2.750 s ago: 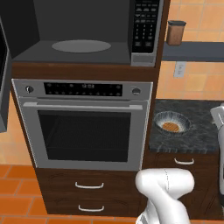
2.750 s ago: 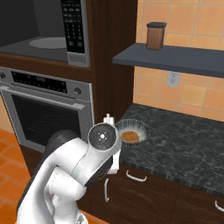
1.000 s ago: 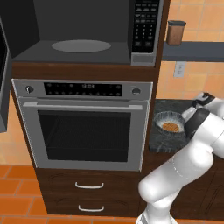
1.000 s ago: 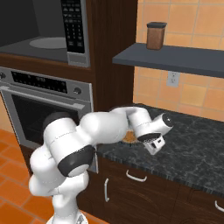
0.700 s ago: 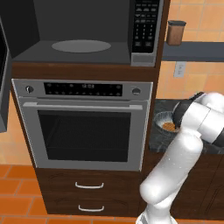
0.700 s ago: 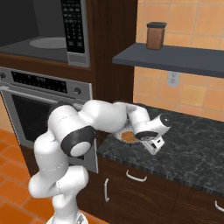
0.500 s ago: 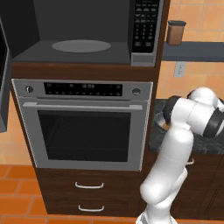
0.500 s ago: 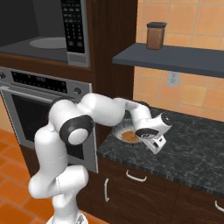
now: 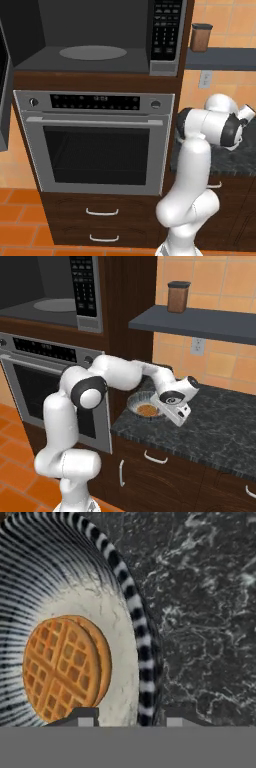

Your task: Open the microwave, place the bowl with waffle inside the microwave, then close the microwave door and turn it on.

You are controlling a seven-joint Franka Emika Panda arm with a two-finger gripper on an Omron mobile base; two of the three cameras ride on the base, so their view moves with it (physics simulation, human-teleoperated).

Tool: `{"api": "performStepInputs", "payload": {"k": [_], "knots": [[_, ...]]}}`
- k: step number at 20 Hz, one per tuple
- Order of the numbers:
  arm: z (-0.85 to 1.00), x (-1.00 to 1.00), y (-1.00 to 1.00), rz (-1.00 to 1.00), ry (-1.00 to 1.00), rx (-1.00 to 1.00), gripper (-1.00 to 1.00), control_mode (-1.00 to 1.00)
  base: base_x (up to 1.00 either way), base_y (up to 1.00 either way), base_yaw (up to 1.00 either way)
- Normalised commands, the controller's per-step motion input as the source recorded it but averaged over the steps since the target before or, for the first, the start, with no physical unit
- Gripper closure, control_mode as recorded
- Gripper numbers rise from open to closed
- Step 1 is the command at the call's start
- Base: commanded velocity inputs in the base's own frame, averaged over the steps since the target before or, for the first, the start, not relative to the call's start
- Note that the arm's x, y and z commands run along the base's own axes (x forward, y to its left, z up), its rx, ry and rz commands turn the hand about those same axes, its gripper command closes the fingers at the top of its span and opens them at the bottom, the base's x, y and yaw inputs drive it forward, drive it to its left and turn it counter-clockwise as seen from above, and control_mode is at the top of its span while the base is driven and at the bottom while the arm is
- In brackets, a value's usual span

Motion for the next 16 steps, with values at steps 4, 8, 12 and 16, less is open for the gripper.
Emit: {"api": "performStepInputs", "payload": {"k": [4, 8, 12, 16], "knots": [[-0.45, 0.0, 1.0, -0.09, 0.14, -0.43, 1.0, -1.0, 0.0, 0.0, 0.0], [0.05, -0.38, 0.66, -0.13, -0.01, -0.18, 1.0, -1.0, 0.0, 0.0, 0.0], [0.61, -1.0, -0.27, -0.19, -0.26, 0.06, 1.0, -1.0, 0.0, 0.0, 0.0], [0.86, -1.0, -0.33, -0.19, -0.31, 0.11, 1.0, -1.0, 0.0, 0.0, 0.0]]}}
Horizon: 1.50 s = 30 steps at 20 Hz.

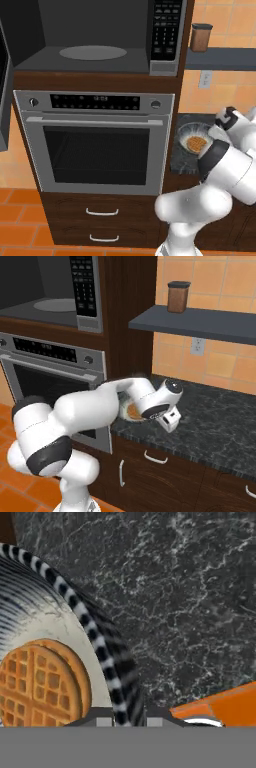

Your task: Open the microwave, place the bowl with waffle inside the microwave, then close the microwave door and turn it on.

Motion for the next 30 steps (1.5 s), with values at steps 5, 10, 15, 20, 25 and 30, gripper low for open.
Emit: {"api": "performStepInputs", "payload": {"k": [5, 10, 15, 20, 25, 30], "knots": [[0.76, -1.0, -0.03, -0.27, -0.26, 0.11, 1.0, -1.0, 0.0, 0.0, 0.0], [0.53, -1.0, 0.01, -0.46, -0.13, 0.17, 1.0, -1.0, 0.0, 0.0, 0.0], [0.67, -1.0, 0.09, -0.48, -0.23, 0.26, 1.0, -1.0, 0.0, 0.0, 0.0], [0.94, -1.0, 0.3, -0.27, -0.1, 0.25, 1.0, -1.0, 0.0, 0.0, 0.0], [1.0, -1.0, 0.23, -0.07, 0.1, 0.13, 1.0, -1.0, 0.0, 0.0, 0.0], [1.0, -0.86, 0.56, 0.1, 0.19, -0.01, 1.0, -1.0, 0.0, 0.0, 0.0]]}}
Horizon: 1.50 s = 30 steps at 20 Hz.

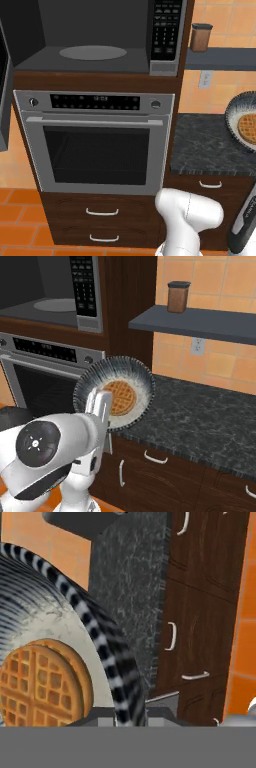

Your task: Open the microwave, place the bowl with waffle inside the microwave, then close the microwave door and turn it on.

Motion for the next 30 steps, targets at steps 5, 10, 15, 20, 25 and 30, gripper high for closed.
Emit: {"api": "performStepInputs", "payload": {"k": [5, 10, 15, 20, 25, 30], "knots": [[0.57, -0.25, 0.97, 0.28, 0.0, -0.05, 1.0, -1.0, 0.0, 0.0, 0.0], [0.06, 0.06, 1.0, 0.3, -0.01, -0.04, 1.0, -1.0, 0.0, 0.0, 0.0], [0.0, 0.76, 0.82, 0.24, 0.01, -0.01, 1.0, -1.0, 0.0, 0.0, 0.0], [0.01, 0.68, 0.54, 0.09, -0.11, 0.01, 1.0, -1.0, 0.0, 0.0, 0.0], [0.43, 0.13, 0.52, 0.06, -0.23, 0.09, 1.0, -1.0, 0.0, 0.0, 0.0], [0.76, 0.14, 0.76, 0.03, -0.05, 0.06, 1.0, -1.0, 0.0, 0.0, 0.0]]}}
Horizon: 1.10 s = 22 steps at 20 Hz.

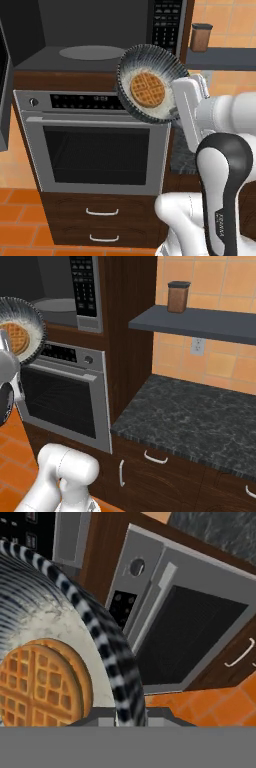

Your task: Open the microwave, place the bowl with waffle inside the microwave, then close the microwave door and turn it on.

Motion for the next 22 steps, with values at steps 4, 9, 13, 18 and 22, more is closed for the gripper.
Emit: {"api": "performStepInputs", "payload": {"k": [4, 9, 13, 18, 22], "knots": [[0.81, 0.36, 0.84, -0.03, 0.0, 0.0, 1.0, -1.0, 0.0, 0.0, 0.0], [0.38, 0.51, 0.33, -0.24, -0.02, 0.0, 1.0, -1.0, 0.0, 0.0, 0.0], [0.03, 0.6, 0.03, -0.28, -0.01, 0.0, 1.0, -1.0, 0.0, 0.0, 0.0], [0.12, 0.77, 0.28, -0.1, 0.07, 0.0, 1.0, -1.0, 0.0, 0.0, 0.0], [0.25, 0.83, 0.14, 0.0, 0.17, 0.0, 1.0, -1.0, 0.0, 0.0, 0.0]]}}
